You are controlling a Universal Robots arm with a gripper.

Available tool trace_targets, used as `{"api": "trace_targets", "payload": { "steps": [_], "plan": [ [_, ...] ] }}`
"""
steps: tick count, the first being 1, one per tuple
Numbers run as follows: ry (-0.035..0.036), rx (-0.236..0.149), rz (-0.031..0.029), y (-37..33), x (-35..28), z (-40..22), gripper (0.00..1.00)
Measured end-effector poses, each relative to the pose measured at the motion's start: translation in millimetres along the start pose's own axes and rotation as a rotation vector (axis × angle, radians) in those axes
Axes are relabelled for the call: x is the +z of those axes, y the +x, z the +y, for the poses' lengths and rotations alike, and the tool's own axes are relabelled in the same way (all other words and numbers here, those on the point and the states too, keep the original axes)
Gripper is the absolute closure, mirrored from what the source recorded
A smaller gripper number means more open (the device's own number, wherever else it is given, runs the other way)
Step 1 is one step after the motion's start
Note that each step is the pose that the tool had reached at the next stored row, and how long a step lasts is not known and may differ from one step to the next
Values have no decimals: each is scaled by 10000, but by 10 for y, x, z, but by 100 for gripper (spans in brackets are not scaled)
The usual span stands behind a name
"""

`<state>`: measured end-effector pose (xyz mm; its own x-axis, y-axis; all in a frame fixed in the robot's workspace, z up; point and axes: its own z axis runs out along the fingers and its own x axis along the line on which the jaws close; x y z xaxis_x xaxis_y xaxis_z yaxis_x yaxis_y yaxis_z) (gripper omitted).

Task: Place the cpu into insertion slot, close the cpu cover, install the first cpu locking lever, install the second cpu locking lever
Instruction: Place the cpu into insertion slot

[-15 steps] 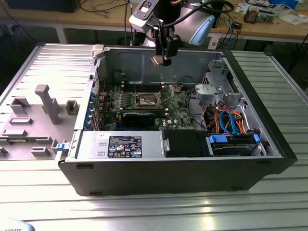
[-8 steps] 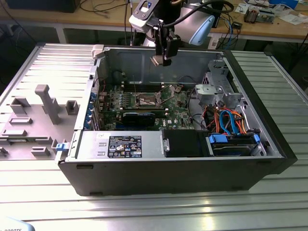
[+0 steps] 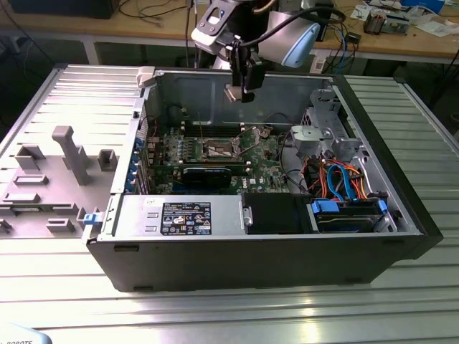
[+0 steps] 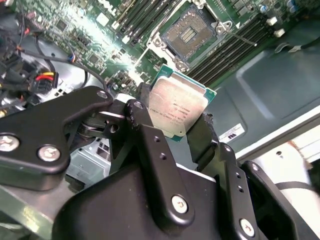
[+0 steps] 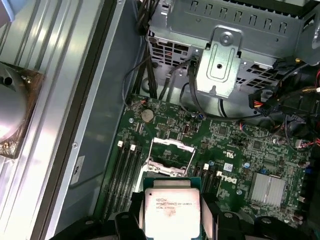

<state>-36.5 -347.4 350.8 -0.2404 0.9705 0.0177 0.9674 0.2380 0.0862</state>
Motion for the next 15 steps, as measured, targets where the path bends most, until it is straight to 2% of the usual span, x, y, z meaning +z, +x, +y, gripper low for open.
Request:
{"api": "trace_targets", "payload": {
  "steps": [5, 7, 8, 15],
  "plan": [
    [-14, 757, -64, -1, 71, -6, 46],
    [-15, 809, -68, -2, 138, -12, 46],
    [-15, 810, -68, -3, 151, -13, 46],
    [-15, 807, -66, -3, 152, -13, 46]
  ]
}}
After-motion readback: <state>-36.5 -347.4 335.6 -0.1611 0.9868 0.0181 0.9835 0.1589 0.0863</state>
